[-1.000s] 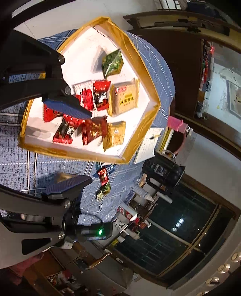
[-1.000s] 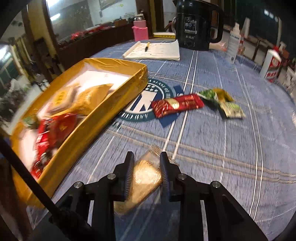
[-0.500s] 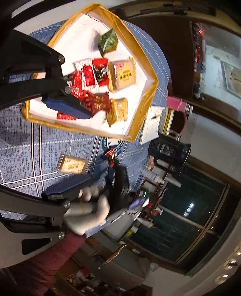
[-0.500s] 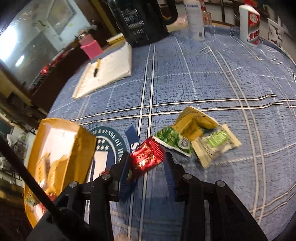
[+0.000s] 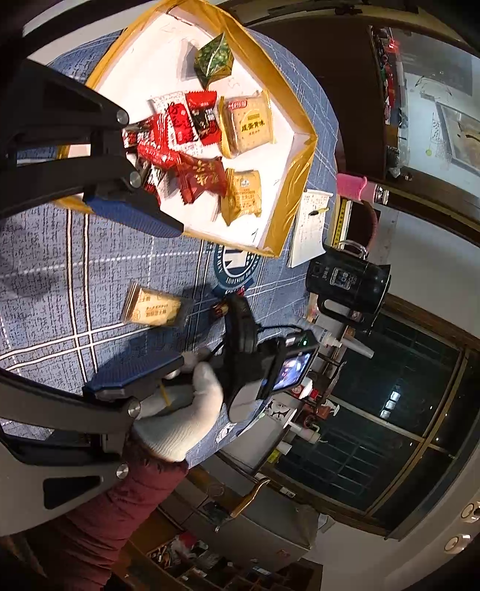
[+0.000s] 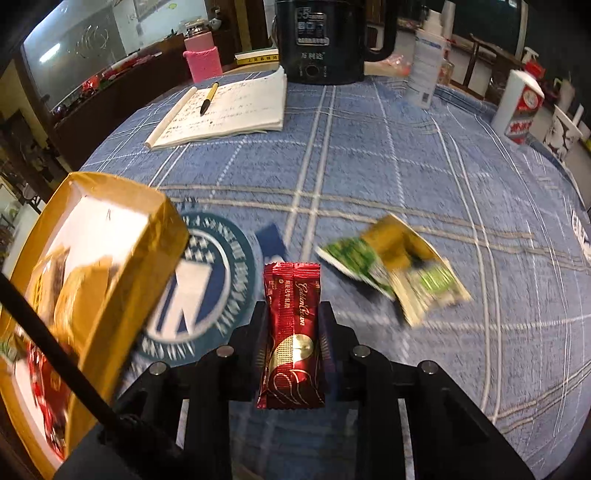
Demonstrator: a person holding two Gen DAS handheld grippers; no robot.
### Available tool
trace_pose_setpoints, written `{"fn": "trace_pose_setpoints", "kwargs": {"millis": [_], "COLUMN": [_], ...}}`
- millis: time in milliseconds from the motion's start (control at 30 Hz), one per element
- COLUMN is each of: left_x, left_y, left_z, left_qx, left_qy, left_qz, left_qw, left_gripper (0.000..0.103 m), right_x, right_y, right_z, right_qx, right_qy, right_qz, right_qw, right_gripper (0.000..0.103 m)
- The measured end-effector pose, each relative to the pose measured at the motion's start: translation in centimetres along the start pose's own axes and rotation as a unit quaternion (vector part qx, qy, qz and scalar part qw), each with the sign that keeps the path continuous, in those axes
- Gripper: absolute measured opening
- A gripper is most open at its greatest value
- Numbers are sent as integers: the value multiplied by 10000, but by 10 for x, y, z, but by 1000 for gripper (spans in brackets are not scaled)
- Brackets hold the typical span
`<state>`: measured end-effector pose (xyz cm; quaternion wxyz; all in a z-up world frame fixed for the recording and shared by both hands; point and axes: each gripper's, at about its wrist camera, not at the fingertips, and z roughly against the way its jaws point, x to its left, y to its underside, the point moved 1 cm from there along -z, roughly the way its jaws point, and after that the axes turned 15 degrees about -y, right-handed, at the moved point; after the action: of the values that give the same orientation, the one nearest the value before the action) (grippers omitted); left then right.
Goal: Organize snacks
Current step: 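Grasp the red chocolate bar with the right tool while the left tool reaches for the cracker stick, then grasp the long cracker stick packet with the left tool while the right tool holds the chocolate bar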
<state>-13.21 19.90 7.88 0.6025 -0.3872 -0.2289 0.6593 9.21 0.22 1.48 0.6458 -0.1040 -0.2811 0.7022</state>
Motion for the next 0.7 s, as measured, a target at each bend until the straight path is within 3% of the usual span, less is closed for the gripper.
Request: {"fn": "trace_pose_setpoints", "kwargs": {"millis": [167, 400, 700], "left_x": [-13, -49, -82], "left_y": [4, 10, 16], "left_z": [-5, -41, -104], "left_qx": [157, 698, 1172], "left_qy": [96, 135, -654], "left_qz": [-127, -561, -1381], "left_qw": [9997, 9959, 9813], "left_gripper": [65, 65, 66], "right_x": [-18, -36, -45], "right_y": [36, 96, 134], "right_z": [27, 67, 92], "right_qx": [14, -221, -334], "right_qy": [-60, -57, -532], "right_qz": [71, 166, 5], "right_qw": [10000, 9996, 9980], "right_gripper": [26, 26, 26]}}
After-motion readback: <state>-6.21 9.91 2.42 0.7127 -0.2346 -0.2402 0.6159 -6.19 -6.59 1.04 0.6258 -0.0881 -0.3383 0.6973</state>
